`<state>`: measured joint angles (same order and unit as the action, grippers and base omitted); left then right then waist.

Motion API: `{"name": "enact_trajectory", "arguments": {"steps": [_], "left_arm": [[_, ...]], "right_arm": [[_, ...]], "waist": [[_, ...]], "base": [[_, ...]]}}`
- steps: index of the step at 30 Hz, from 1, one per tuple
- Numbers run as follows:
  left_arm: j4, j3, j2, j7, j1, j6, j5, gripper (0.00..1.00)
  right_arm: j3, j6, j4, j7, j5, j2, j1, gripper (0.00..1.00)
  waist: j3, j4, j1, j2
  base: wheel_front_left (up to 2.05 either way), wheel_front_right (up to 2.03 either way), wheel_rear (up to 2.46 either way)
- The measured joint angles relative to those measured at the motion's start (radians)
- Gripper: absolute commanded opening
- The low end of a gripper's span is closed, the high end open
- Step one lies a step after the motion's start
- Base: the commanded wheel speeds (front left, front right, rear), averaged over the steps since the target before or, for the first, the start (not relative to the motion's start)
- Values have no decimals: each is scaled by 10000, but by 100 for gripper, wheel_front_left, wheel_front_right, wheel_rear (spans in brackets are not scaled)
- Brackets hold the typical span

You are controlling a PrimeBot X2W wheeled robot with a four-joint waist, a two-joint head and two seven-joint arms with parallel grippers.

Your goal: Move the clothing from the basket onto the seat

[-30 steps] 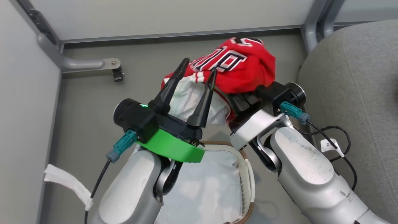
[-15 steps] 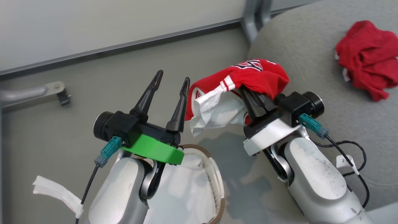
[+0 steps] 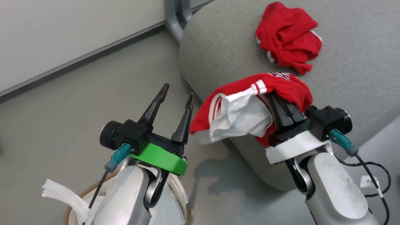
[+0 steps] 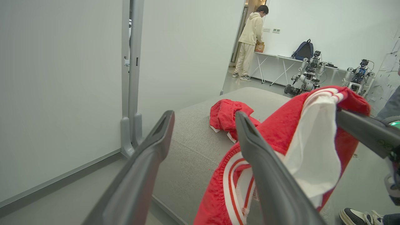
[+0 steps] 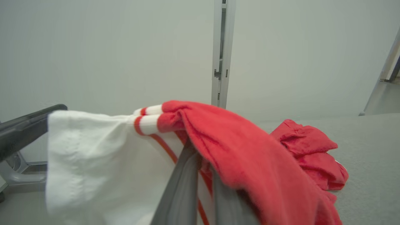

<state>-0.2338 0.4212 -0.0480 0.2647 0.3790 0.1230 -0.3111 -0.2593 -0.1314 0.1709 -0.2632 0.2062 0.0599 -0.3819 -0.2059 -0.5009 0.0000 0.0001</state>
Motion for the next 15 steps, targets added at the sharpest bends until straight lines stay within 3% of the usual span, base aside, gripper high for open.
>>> {"name": "enact_trajectory", "arguments": {"steps": [8,15], "left_arm": [[-334,326,2,0,122,42,-25,100],[-510,90,-136,0,99,48,274,100]], "right_arm": [[644,0,-372,0,-234,144,262,0],[596,0,105,2,-451,1003,-1102,0]], "waist": [[-419,-493,0,0],[-984,-528,0,0]], "base": [[0,0,0],[0,0,0]]}}
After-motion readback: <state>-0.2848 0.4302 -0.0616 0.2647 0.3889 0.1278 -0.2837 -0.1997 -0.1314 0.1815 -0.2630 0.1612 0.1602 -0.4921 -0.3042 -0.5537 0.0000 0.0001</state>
